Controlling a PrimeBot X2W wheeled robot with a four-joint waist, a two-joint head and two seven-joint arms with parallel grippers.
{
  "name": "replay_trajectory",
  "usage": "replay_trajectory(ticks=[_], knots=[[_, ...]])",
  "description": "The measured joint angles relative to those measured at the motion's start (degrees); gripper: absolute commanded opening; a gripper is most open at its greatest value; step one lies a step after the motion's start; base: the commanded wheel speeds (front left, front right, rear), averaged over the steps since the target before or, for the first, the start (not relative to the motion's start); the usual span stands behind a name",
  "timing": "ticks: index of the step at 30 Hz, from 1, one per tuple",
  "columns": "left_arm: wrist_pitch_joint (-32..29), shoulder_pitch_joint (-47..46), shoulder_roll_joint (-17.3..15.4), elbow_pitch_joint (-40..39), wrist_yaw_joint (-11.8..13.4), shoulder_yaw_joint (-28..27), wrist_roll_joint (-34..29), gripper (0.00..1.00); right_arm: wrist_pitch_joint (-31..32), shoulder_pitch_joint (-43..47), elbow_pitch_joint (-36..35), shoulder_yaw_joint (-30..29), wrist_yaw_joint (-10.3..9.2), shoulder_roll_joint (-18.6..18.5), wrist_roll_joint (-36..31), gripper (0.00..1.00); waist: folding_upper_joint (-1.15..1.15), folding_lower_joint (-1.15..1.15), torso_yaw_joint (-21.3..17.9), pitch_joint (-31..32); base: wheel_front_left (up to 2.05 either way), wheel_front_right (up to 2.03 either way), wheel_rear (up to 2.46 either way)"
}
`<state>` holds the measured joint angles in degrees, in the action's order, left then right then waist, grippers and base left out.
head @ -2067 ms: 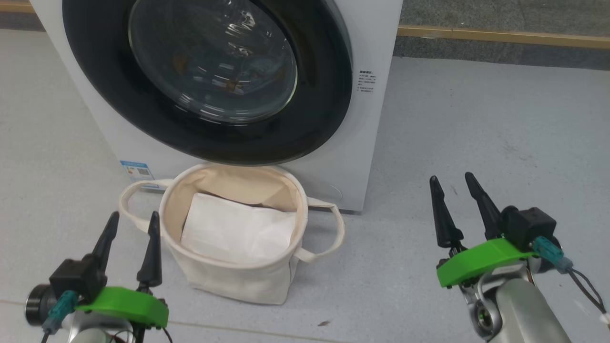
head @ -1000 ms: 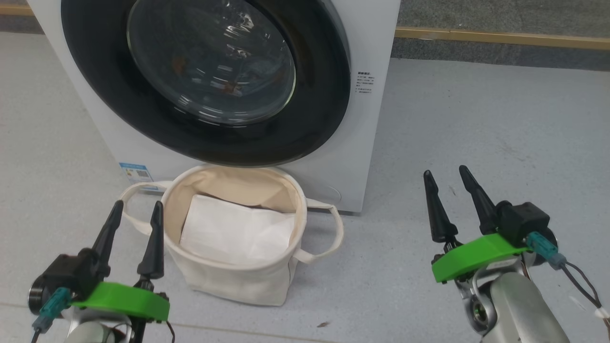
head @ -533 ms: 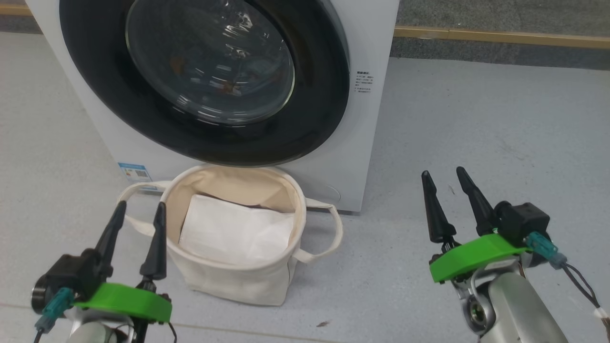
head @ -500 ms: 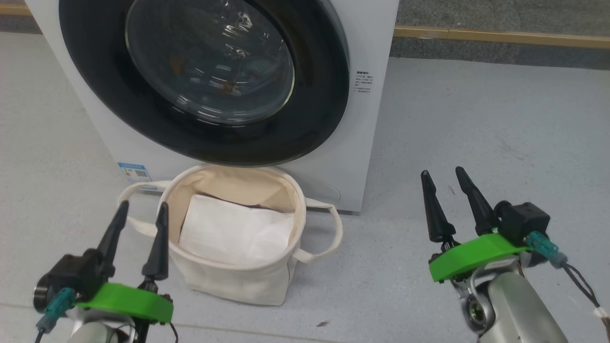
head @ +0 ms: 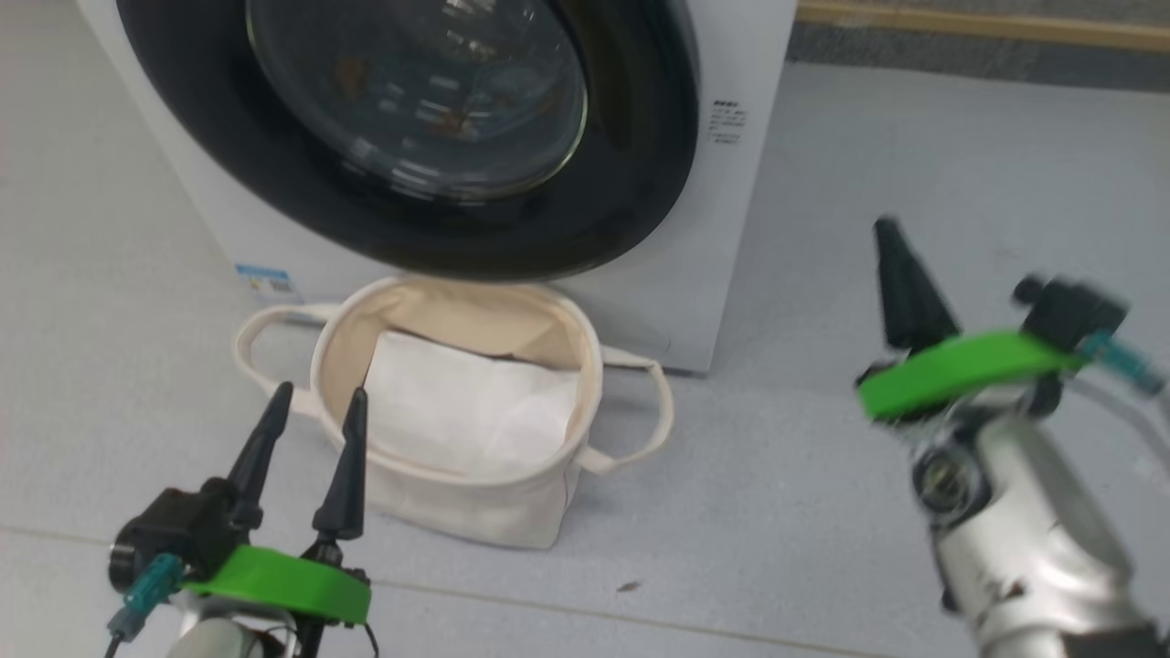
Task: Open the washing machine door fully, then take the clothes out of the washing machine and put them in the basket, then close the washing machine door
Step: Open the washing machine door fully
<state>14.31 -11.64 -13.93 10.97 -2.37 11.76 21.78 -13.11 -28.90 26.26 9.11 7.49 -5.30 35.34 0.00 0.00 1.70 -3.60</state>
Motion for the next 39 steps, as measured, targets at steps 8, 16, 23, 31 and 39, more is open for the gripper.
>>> replay_trajectory(ticks=[8,16,23,31,39], knots=[[0.0,-0.4,2.3,0.1,-0.7,0.8,0.0,1.0,16.0,-10.4,-3.1,1.5,0.0,-8.4,26.1,0.0,0.0,0.0,2.5,-4.7,0.0,0.0,0.0],[0.0,-2.7,4.3,0.8,-1.8,0.4,0.0,1.0,27.5,-18.3,-0.6,0.0,-0.01,-14.0,39.0,0.0,0.0,0.0,4.8,-8.1,0.0,0.0,0.0],[0.0,-4.9,6.4,2.4,-3.1,-0.3,-1.0,1.0,36.2,-28.0,8.1,0.9,-0.01,-14.8,44.0,0.0,0.0,0.0,6.1,-11.9,0.0,0.0,0.0],[0.0,-6.6,8.6,3.8,-4.3,-1.3,-2.1,1.0,39.0,-36.6,18.4,2.4,-0.01,-15.0,45.0,0.0,0.0,0.0,8.9,-15.0,0.0,0.0,0.0],[0.0,-9.0,10.2,4.5,-4.7,-1.6,-2.6,1.0,38.8,-43.4,23.2,3.1,-0.02,-14.7,45.4,0.0,0.0,0.0,10.7,-18.3,0.0,0.0,0.0]])
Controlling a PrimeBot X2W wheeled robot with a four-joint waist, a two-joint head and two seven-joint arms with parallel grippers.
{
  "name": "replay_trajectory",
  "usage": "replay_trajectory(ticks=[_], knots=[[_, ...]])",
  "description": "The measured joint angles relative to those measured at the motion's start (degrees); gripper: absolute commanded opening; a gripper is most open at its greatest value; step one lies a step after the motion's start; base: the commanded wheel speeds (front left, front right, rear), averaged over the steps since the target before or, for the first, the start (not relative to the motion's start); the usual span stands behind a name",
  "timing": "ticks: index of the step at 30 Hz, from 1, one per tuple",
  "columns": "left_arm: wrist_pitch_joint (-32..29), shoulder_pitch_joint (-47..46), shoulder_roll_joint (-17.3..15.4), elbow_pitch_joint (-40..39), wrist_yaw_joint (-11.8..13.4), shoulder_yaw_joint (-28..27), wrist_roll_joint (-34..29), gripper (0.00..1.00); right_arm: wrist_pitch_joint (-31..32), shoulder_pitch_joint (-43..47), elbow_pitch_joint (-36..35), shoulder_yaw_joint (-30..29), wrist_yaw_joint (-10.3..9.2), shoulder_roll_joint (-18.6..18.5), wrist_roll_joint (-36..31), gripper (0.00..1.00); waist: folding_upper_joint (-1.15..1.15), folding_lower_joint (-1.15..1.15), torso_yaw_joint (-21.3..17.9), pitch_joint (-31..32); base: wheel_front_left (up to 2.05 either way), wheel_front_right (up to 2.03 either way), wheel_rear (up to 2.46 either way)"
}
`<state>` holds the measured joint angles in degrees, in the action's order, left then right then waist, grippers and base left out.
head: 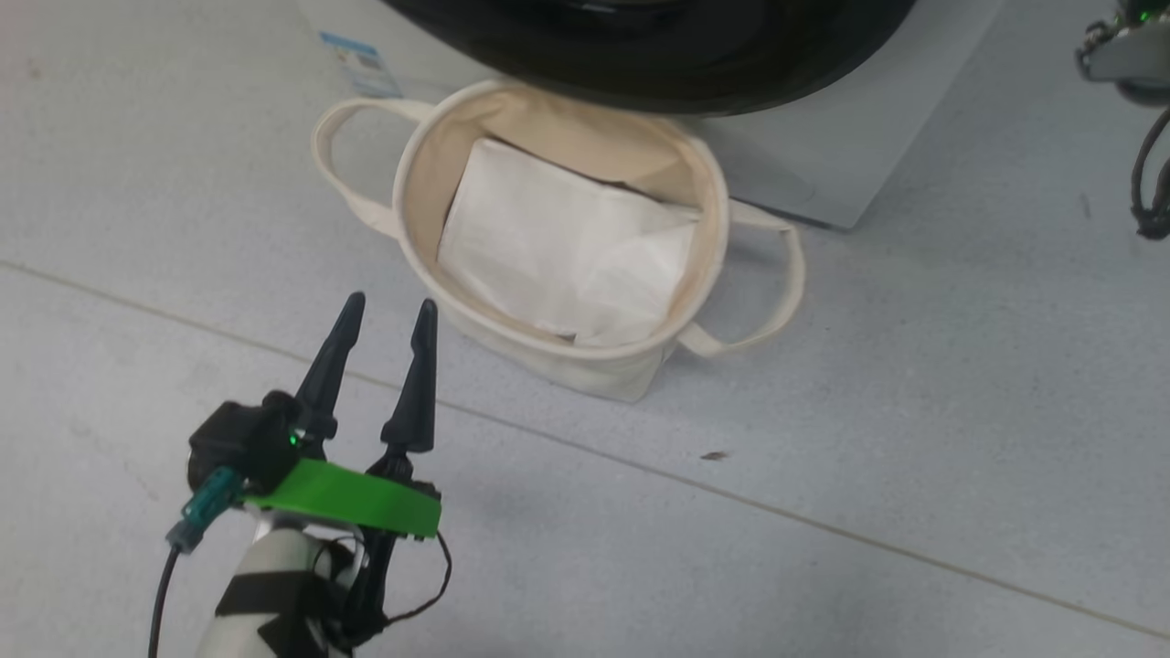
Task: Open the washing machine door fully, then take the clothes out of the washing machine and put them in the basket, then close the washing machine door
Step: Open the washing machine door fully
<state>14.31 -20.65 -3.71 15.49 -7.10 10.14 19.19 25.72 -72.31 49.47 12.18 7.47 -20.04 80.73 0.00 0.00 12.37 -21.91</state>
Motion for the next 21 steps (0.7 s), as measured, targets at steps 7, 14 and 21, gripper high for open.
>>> replay_trajectory(ticks=[7,14,21], knots=[[0.0,-1.0,0.5,0.4,0.0,0.0,-0.4,1.0,-1.5,-1.5,1.9,0.6,0.0,0.4,0.0,0.0,0.0,0.0,1.5,-2.0,0.0,0.0,0.0],[0.0,-2.0,1.0,1.0,-0.1,0.1,-0.4,1.0,-3.4,-1.8,2.6,1.5,0.0,0.8,0.1,0.0,0.0,0.0,2.0,-2.8,0.0,0.0,0.0],[0.0,-2.2,1.1,1.0,-0.1,0.4,-0.4,1.0,-3.9,-1.9,2.8,2.4,0.0,0.8,0.2,0.0,0.0,0.0,2.4,-2.6,0.0,0.0,0.0]])
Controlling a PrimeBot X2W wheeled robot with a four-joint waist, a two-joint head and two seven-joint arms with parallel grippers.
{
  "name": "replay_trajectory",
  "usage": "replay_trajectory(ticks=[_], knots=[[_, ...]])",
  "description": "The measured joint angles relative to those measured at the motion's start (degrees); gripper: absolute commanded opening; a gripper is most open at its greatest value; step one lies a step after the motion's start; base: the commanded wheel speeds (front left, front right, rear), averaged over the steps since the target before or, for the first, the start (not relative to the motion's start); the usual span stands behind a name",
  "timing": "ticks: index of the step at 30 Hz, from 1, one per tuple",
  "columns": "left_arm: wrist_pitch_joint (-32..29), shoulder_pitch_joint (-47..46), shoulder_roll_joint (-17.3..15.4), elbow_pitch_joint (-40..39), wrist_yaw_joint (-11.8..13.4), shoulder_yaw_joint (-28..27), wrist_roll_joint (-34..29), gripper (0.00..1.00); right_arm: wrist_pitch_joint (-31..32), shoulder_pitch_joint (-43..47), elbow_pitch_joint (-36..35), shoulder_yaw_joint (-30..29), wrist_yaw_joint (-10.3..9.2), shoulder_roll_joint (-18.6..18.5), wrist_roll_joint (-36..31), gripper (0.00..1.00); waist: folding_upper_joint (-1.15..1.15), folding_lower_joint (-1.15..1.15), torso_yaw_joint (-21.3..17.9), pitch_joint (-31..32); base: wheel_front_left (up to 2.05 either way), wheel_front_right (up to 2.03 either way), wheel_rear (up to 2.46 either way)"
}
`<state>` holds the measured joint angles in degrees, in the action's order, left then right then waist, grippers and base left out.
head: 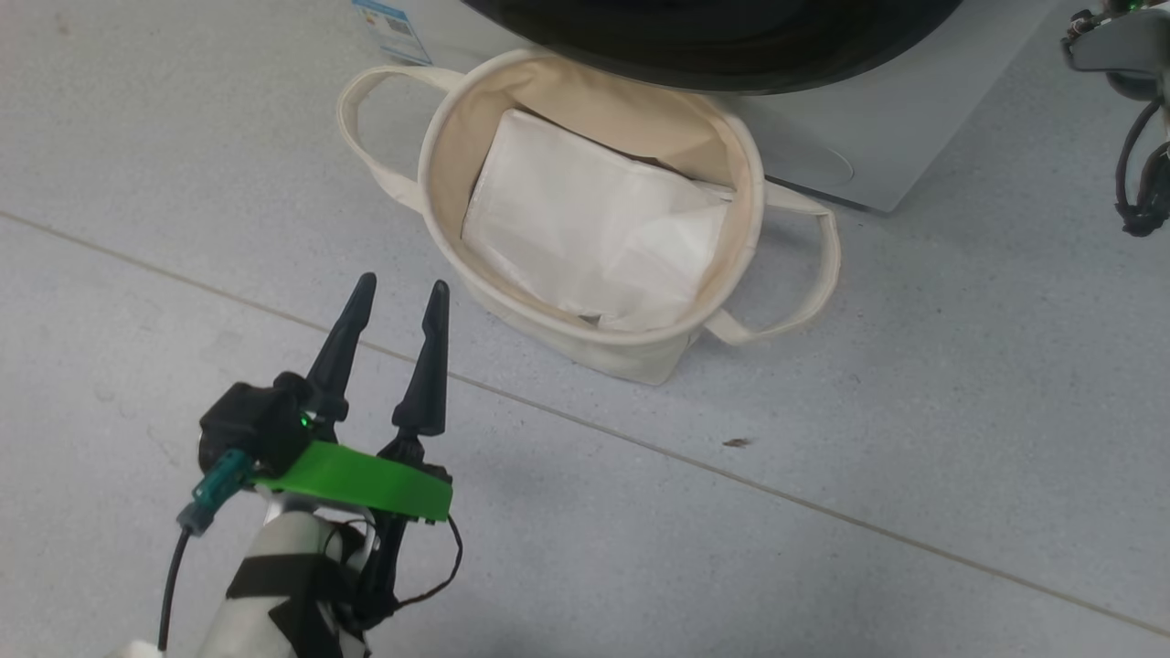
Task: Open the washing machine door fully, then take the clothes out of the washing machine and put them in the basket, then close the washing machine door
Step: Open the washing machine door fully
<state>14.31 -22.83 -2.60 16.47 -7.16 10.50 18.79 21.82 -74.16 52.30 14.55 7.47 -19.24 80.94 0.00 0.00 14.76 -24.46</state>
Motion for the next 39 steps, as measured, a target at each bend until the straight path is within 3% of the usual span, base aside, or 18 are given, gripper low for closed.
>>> replay_trajectory(ticks=[11,22,30,39], knots=[[0.0,-0.3,0.2,0.1,0.0,0.6,0.1,1.0,-4.7,-1.2,0.6,2.1,0.0,0.0,-0.2,0.0,0.0,0.0,1.0,-1.2,0.0,0.0,0.0],[0.0,-0.6,0.3,0.9,0.0,0.4,0.1,1.0,4.8,1.1,-1.0,4.4,-0.05,0.2,4.1,0.0,0.0,0.0,0.7,1.3,0.0,0.0,0.0],[0.0,1.2,0.0,1.5,0.0,-0.2,0.1,1.0,11.7,7.2,-3.5,7.7,-0.05,3.6,6.5,0.0,0.0,0.0,-0.6,4.9,0.0,0.0,0.0],[0.0,5.8,-1.5,2.7,0.0,-1.4,0.1,1.0,11.3,17.1,-9.9,10.3,-0.05,10.2,8.3,0.0,0.0,0.0,-1.4,10.8,0.0,0.0,0.0]])
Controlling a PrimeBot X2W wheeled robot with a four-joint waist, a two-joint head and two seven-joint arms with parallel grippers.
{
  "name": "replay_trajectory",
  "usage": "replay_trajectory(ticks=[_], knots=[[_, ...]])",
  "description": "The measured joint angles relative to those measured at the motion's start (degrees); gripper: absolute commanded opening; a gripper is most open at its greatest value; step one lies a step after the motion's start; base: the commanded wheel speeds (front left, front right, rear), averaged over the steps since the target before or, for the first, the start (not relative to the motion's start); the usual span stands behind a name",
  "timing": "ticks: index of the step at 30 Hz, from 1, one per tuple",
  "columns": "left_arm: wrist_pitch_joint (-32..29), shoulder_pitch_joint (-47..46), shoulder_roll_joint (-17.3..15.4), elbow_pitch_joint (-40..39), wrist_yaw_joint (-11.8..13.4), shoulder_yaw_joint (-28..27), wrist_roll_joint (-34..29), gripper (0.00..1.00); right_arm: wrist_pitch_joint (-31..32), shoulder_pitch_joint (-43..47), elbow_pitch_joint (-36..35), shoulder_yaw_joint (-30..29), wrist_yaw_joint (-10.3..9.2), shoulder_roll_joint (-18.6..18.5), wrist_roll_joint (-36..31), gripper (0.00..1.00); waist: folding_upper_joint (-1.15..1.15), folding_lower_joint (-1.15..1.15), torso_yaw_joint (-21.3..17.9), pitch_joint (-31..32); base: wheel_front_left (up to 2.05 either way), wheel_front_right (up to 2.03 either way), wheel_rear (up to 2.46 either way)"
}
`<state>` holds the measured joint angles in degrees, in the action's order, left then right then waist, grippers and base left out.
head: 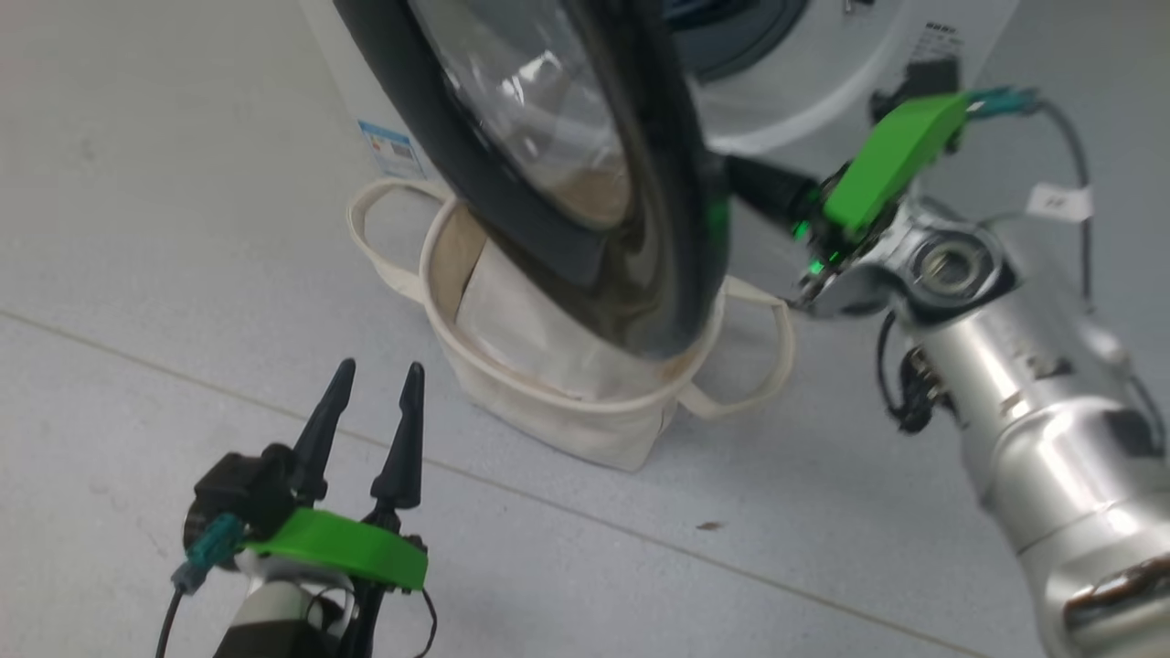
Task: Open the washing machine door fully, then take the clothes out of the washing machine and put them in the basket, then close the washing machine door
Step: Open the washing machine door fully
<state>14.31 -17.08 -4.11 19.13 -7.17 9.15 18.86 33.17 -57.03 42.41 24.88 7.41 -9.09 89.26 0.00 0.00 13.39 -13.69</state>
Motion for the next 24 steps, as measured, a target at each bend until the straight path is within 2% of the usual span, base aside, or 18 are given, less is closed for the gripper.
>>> replay_trajectory(ticks=[8,14,24], knots=[[0.0,2.7,-0.7,0.5,0.0,-0.8,0.0,1.0,-3.1,6.6,-1.4,3.8,0.0,3.9,0.0,0.0,0.0,0.0,1.1,4.8,0.0,0.0,0.0],[0.0,4.7,-0.8,0.6,0.0,-1.1,0.0,1.0,-6.6,8.4,-1.3,7.1,0.0,4.4,0.5,0.0,0.0,0.0,2.4,6.6,0.0,0.0,0.0],[0.0,5.2,-0.8,0.2,0.0,-2.1,0.0,1.0,-15.8,8.3,-5.6,23.8,0.0,4.8,11.7,0.0,0.0,0.0,3.9,5.9,0.0,0.0,0.0]])
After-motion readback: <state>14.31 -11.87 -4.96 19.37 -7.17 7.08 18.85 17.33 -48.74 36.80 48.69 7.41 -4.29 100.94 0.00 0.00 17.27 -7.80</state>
